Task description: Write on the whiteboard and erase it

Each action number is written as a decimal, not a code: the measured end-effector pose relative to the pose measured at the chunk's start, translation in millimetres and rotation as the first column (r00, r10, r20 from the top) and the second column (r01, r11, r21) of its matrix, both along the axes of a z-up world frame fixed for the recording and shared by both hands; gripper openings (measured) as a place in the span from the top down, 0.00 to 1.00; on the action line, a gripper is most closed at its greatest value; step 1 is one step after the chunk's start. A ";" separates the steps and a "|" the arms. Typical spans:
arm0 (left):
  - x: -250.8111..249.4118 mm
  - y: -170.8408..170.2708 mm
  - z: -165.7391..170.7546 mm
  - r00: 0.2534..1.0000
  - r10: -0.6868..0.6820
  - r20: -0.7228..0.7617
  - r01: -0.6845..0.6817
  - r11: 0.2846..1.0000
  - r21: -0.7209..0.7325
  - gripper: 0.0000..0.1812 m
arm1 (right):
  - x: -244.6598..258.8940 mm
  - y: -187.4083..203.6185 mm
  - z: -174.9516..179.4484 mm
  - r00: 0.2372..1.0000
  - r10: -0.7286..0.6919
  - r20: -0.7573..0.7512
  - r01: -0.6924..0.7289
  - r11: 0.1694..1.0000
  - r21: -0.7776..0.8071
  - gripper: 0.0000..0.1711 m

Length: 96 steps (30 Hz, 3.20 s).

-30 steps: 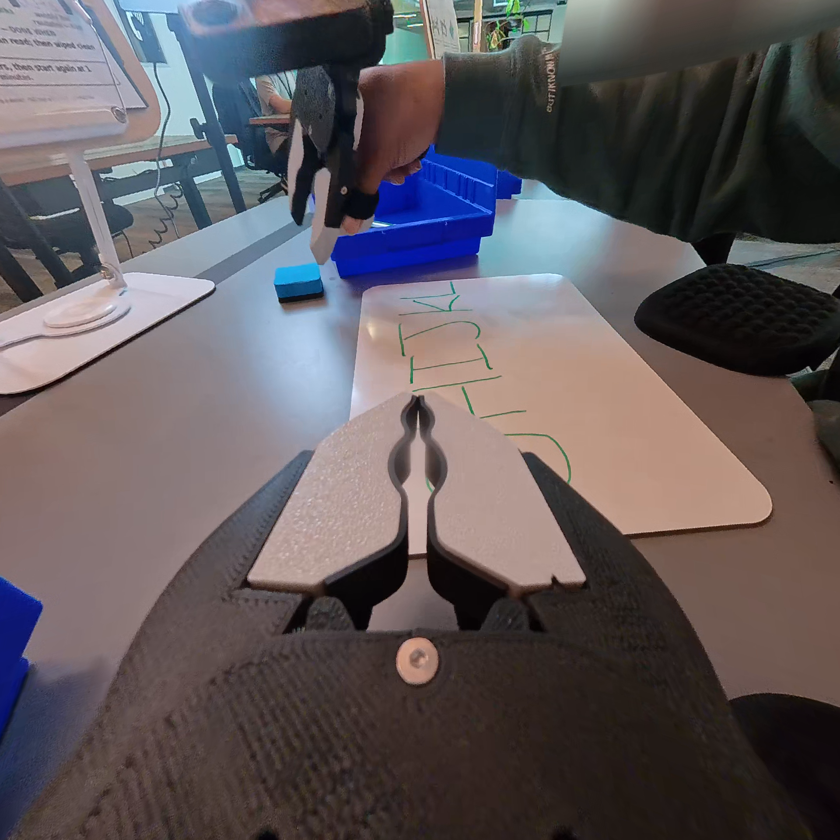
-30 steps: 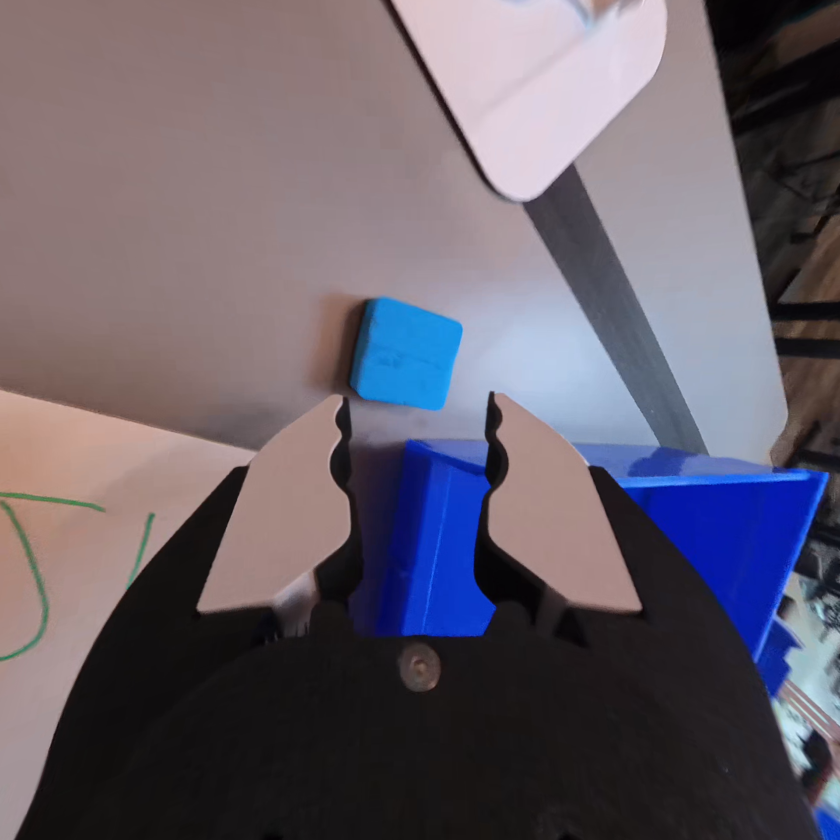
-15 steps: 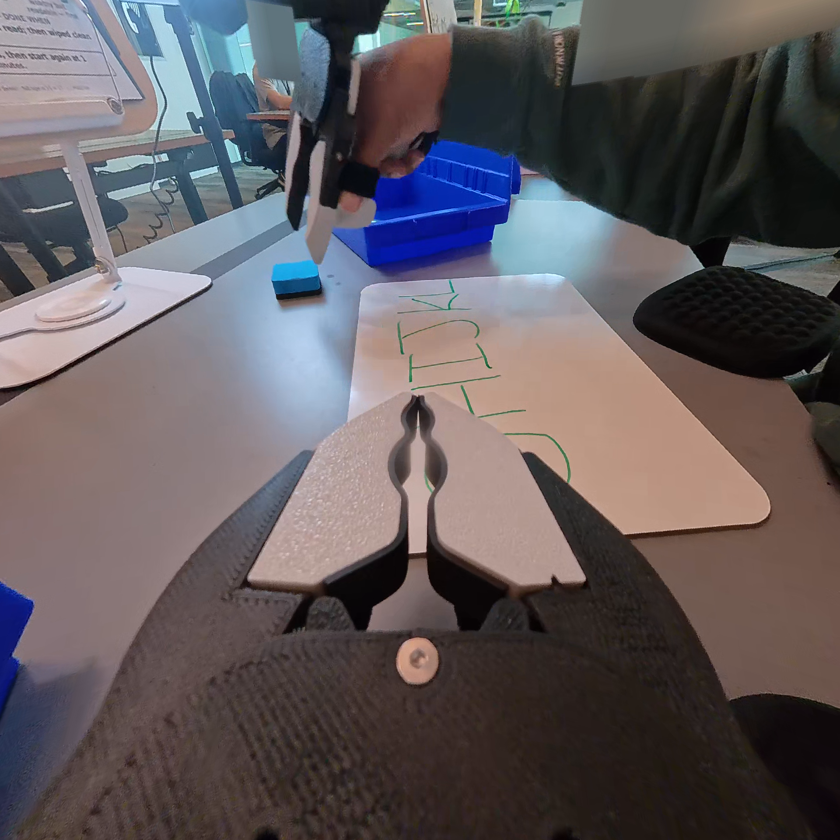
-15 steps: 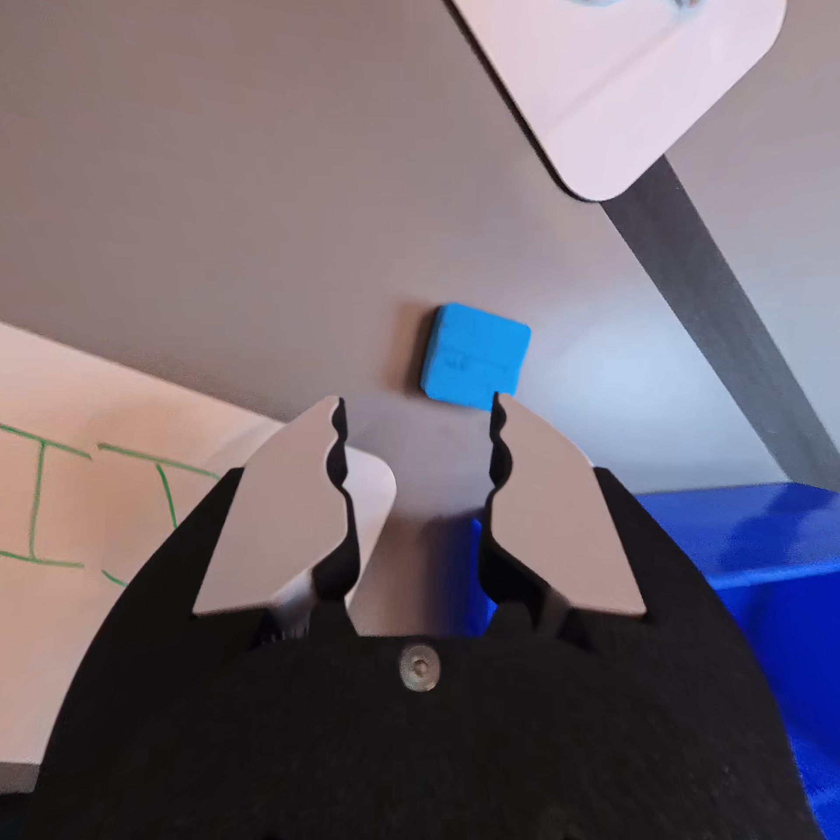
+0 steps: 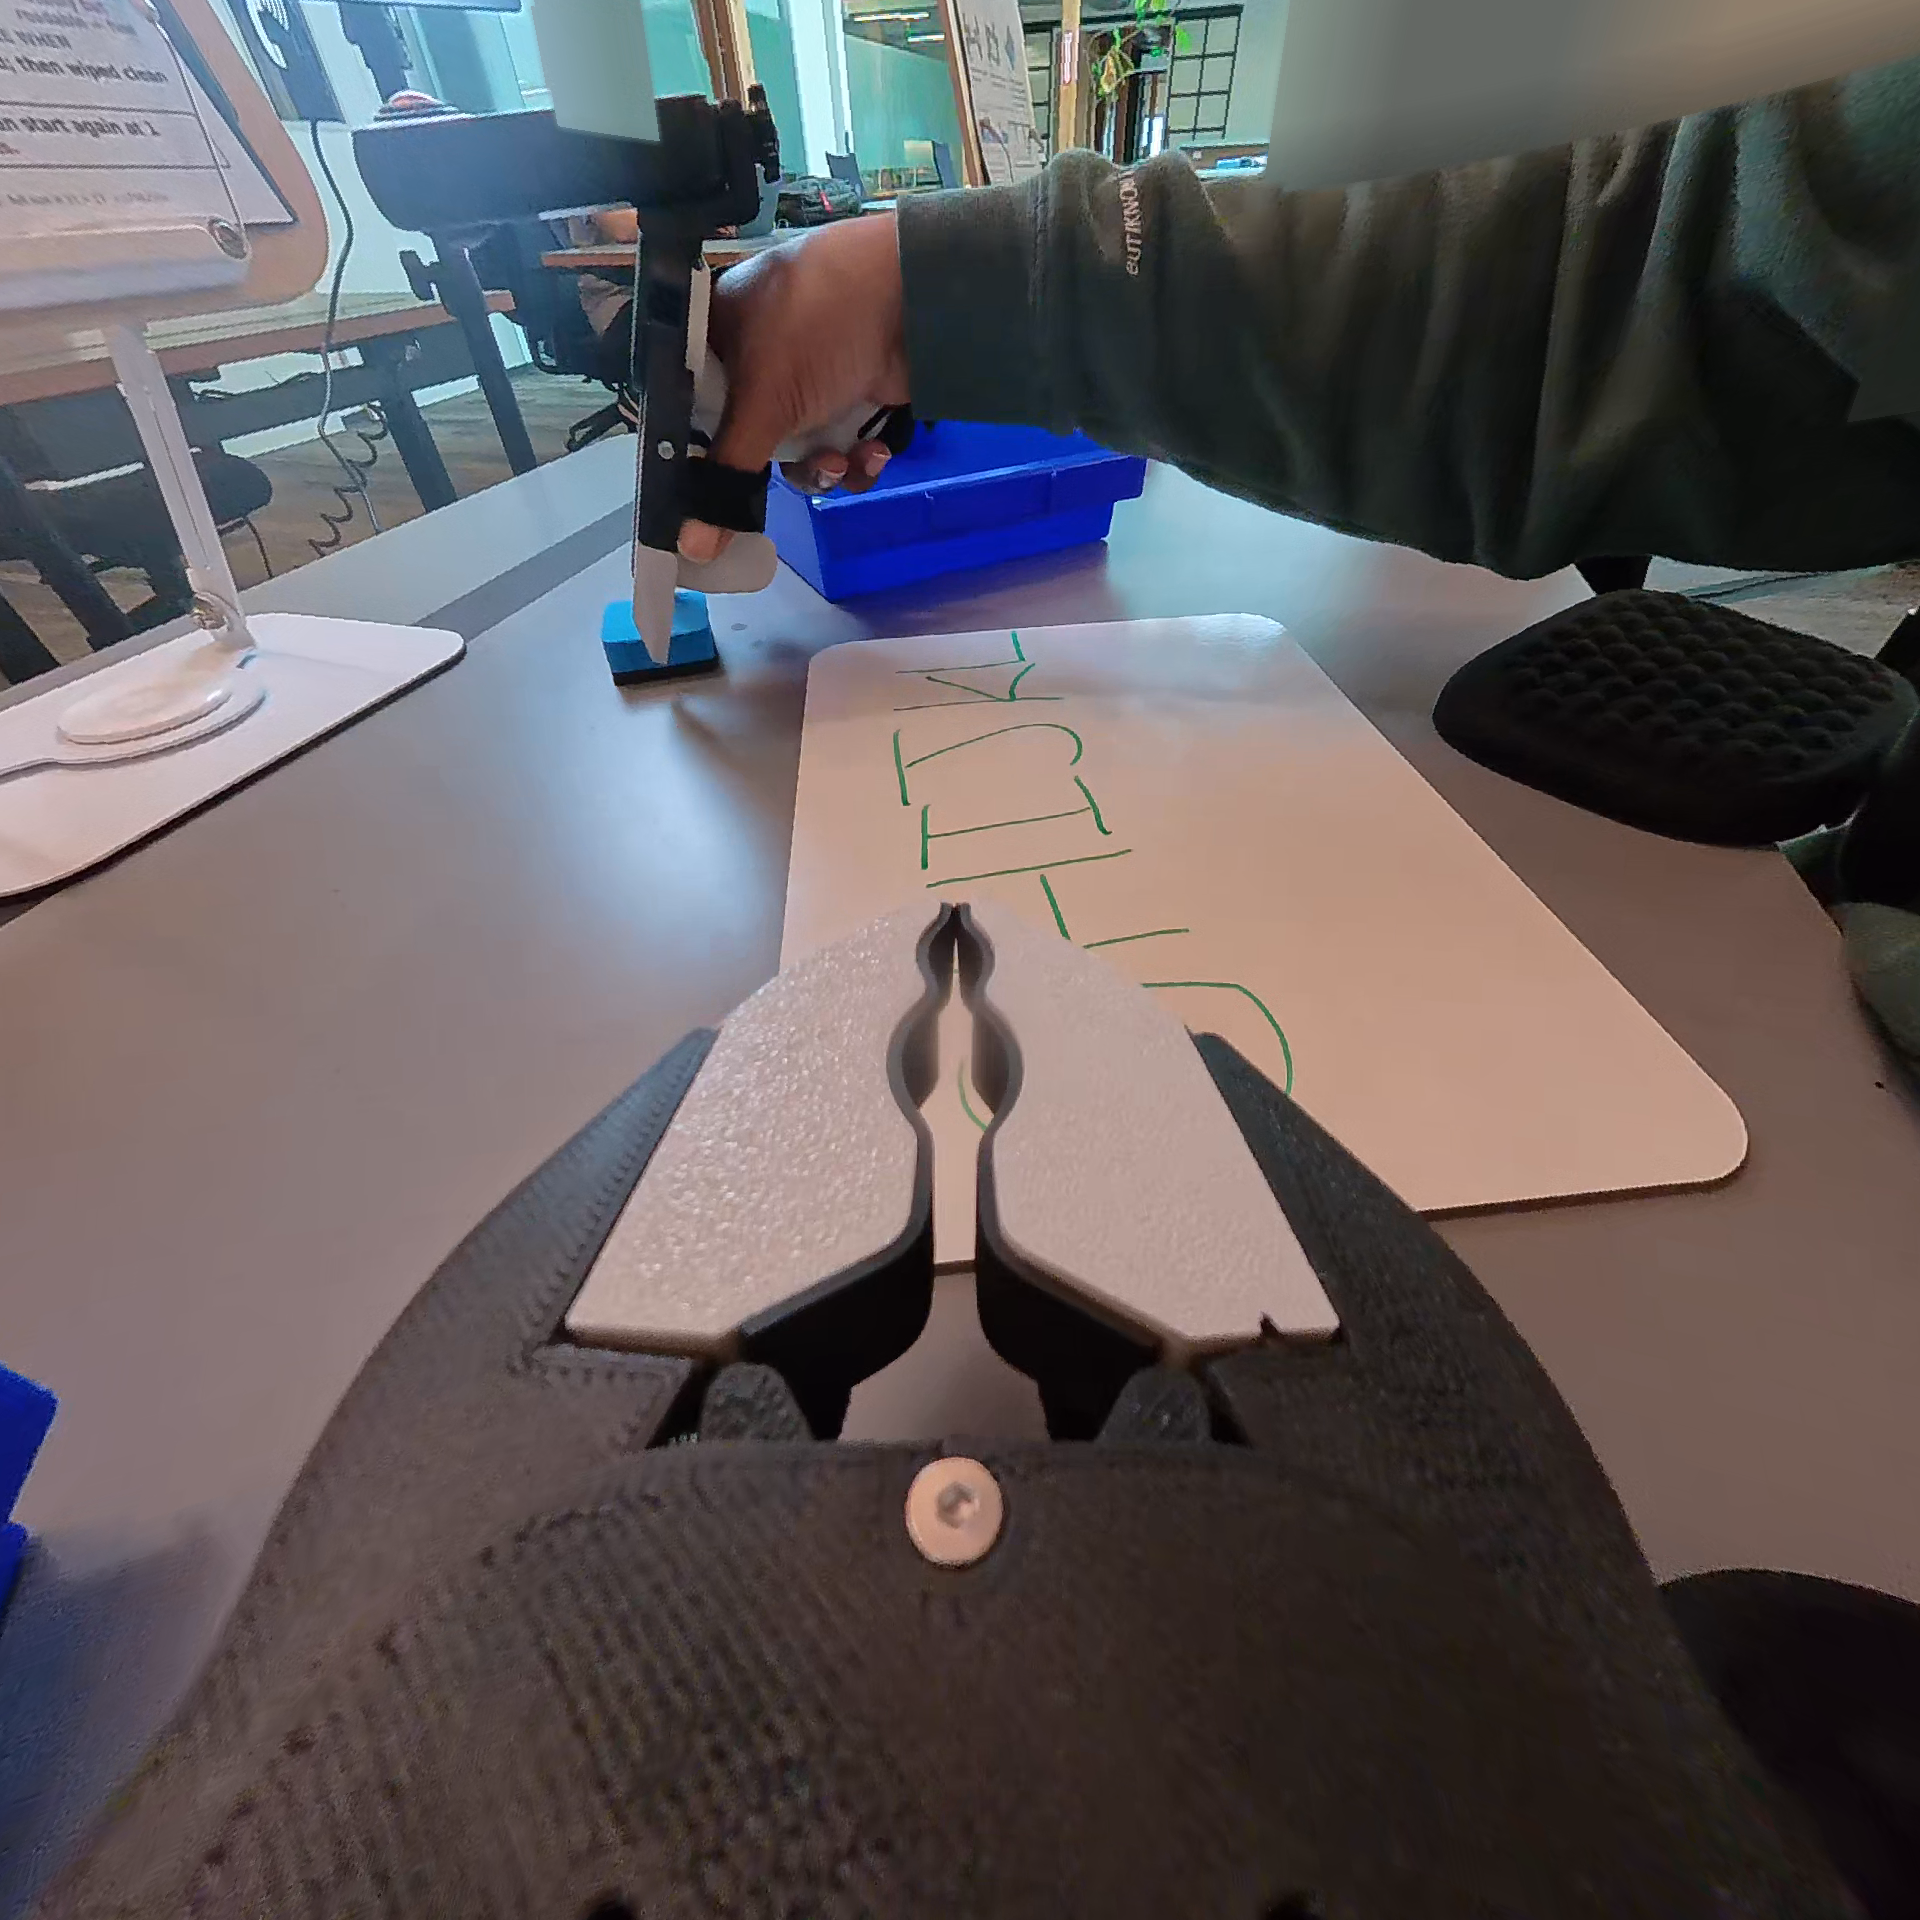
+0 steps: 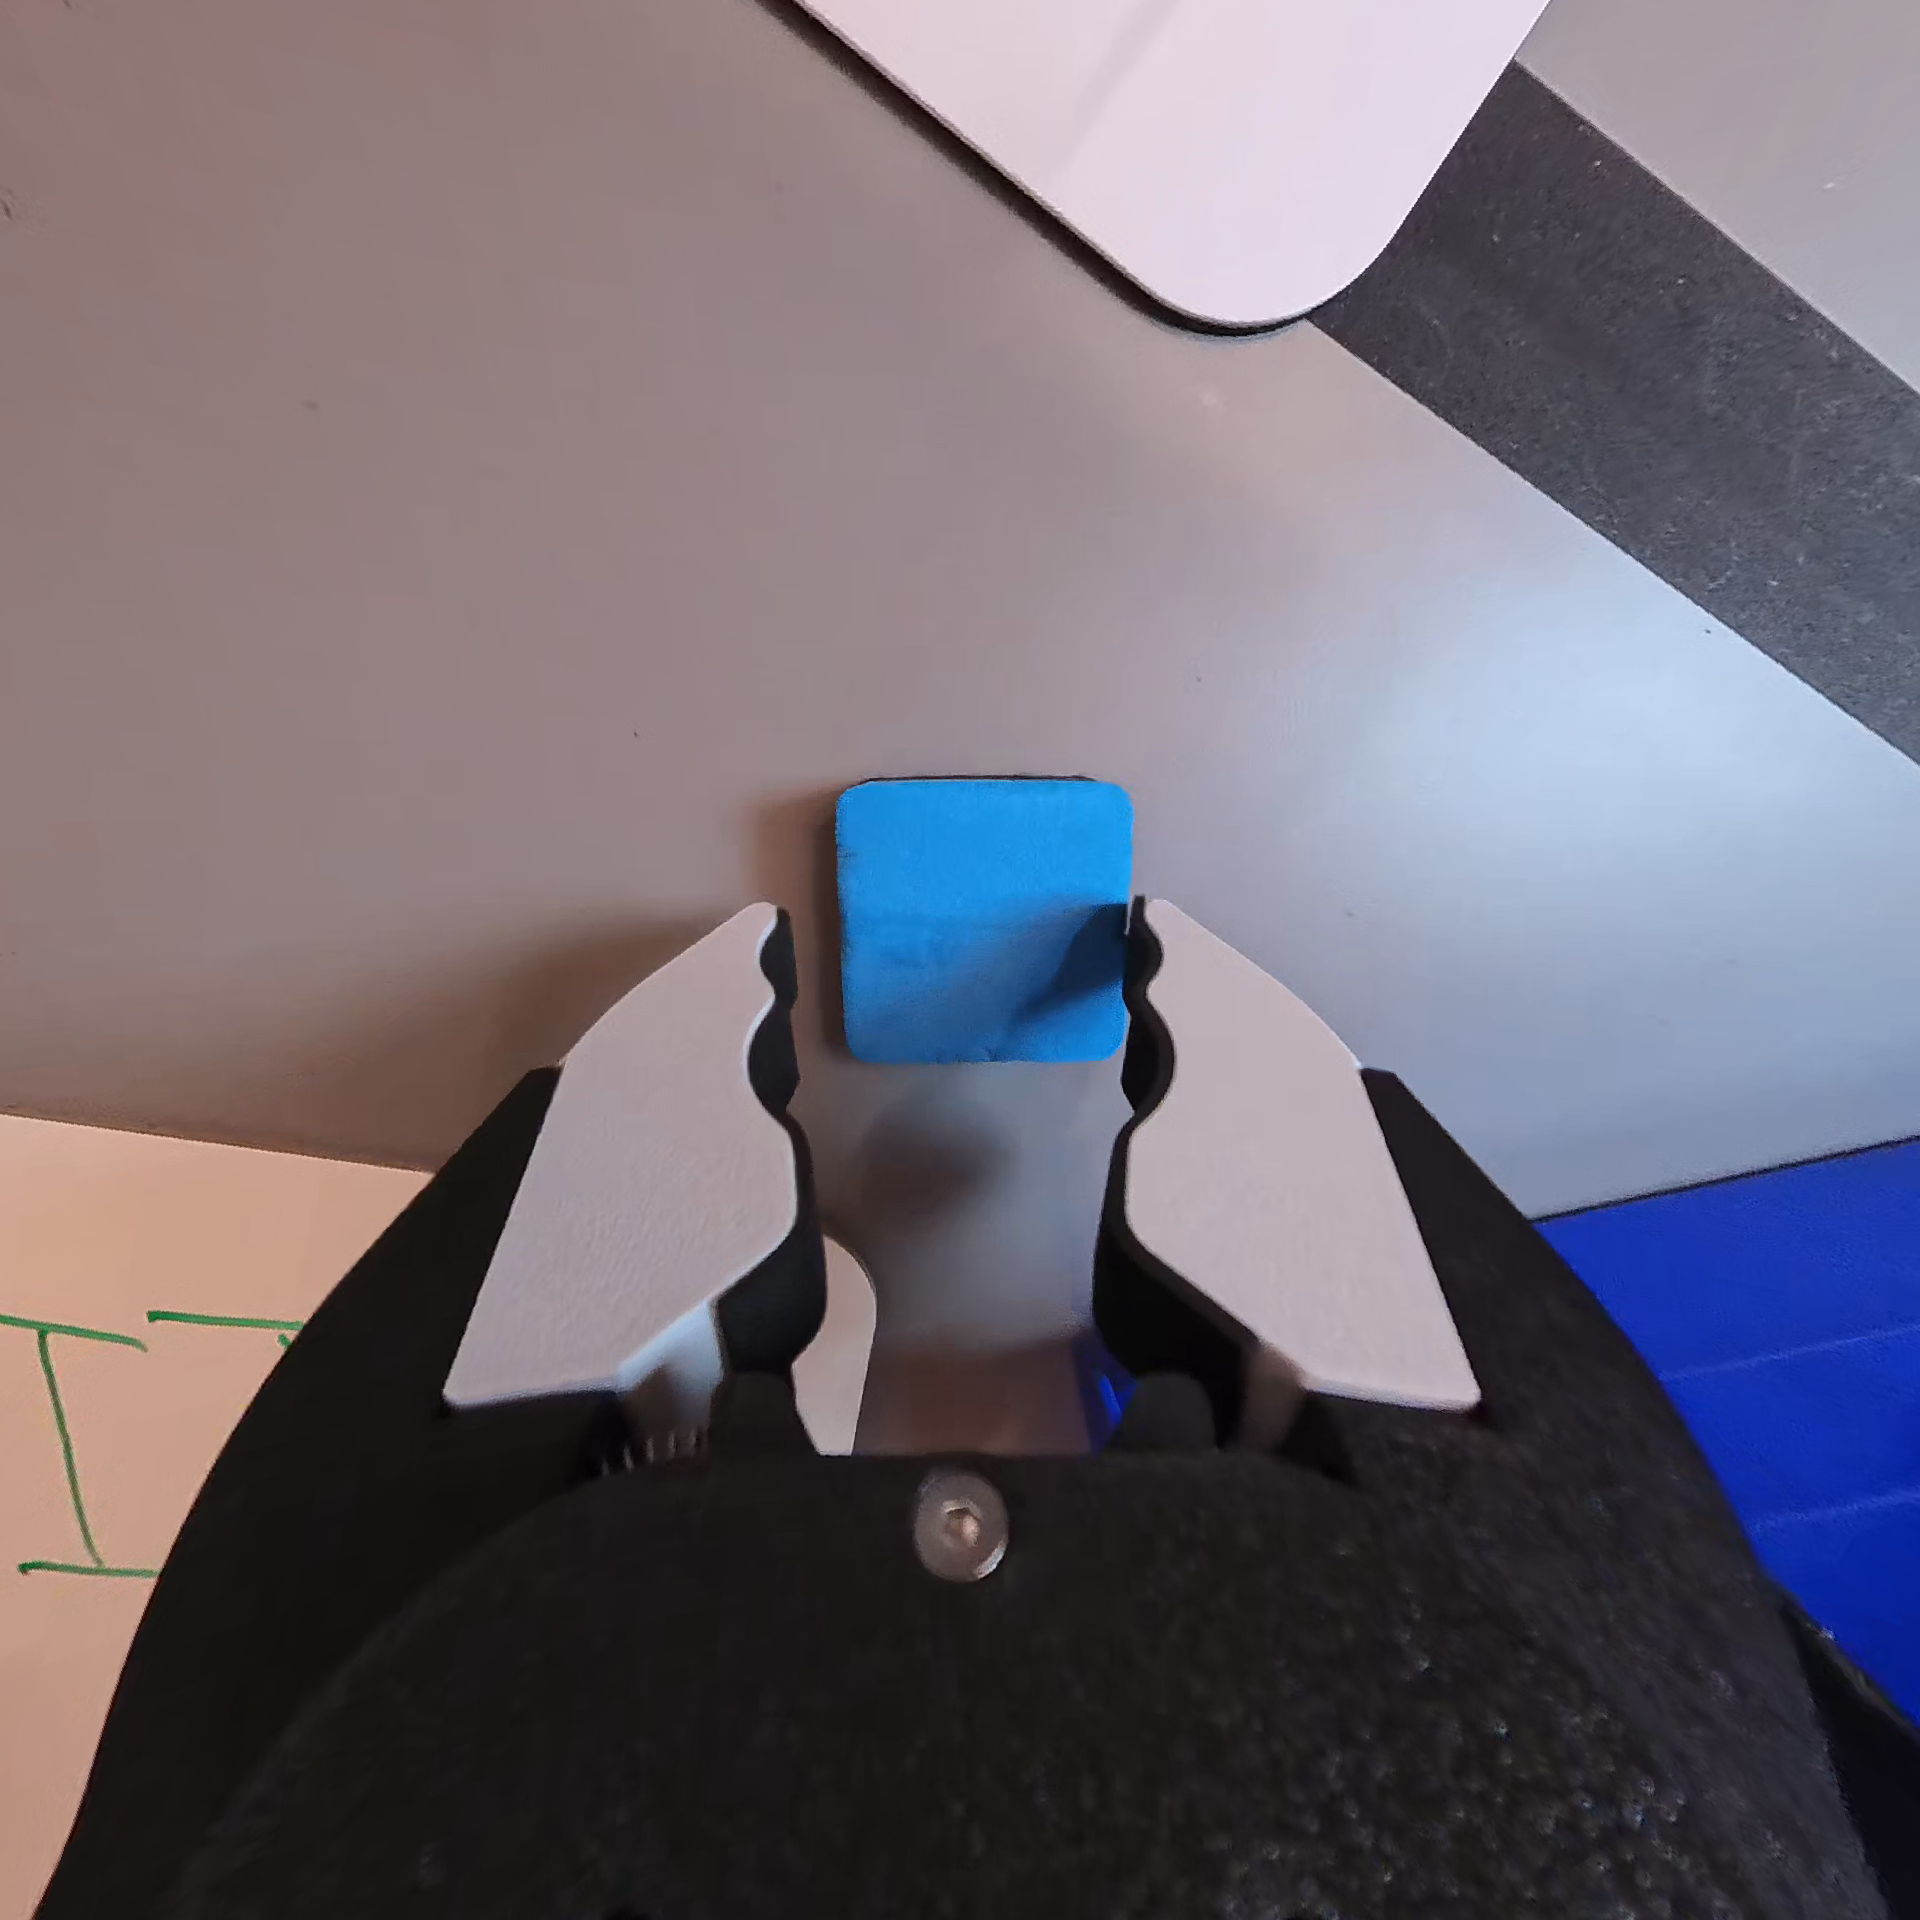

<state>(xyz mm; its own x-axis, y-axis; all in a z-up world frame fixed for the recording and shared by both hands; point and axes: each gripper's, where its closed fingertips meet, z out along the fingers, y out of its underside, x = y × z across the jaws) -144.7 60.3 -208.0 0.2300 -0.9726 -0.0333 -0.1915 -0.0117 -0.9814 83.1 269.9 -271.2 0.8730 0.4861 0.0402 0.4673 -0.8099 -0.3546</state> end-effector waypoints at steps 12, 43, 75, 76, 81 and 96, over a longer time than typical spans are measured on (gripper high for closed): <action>1.7 -3.2 -0.6 1.000 -0.012 -0.009 0.012 1.000 0.007 1.00 | -18.6 -5.0 0.9 0.987 0.160 -0.034 -0.156 0.983 0.101 0.70; -34.9 -6.3 -70.3 0.791 -0.199 -0.578 0.093 0.974 -0.207 1.00 | -8.4 -136.3 1.8 0.898 0.440 0.006 -0.440 0.896 0.065 0.70; -33.6 -5.6 -71.5 0.698 -0.191 -0.690 0.093 0.980 -0.178 1.00 | -17.2 -149.8 1.3 0.857 0.514 0.038 -0.512 0.858 -0.049 0.71; -33.3 -5.5 -71.5 0.698 -0.191 -0.690 0.092 0.980 -0.178 1.00 | -32.3 -146.1 1.3 0.851 0.524 0.028 -0.524 0.851 -0.025 0.71; -32.7 -7.1 -71.6 0.703 -0.177 -0.689 0.083 0.982 -0.168 1.00 | -56.8 -211.4 1.6 0.713 0.700 0.025 -0.697 0.713 -0.080 0.71; -29.9 -10.1 -71.8 0.708 -0.159 -0.688 0.062 0.985 -0.164 1.00 | -39.0 -177.8 1.5 0.846 0.533 0.019 -0.533 0.846 0.004 0.71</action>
<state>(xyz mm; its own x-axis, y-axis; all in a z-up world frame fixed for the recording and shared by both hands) -174.5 50.2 -279.8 0.0789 -0.9966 -0.0225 -0.8270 -0.0528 -0.5597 44.0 92.1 -269.7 0.4789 0.8759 0.0588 0.8319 -0.4315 -0.3489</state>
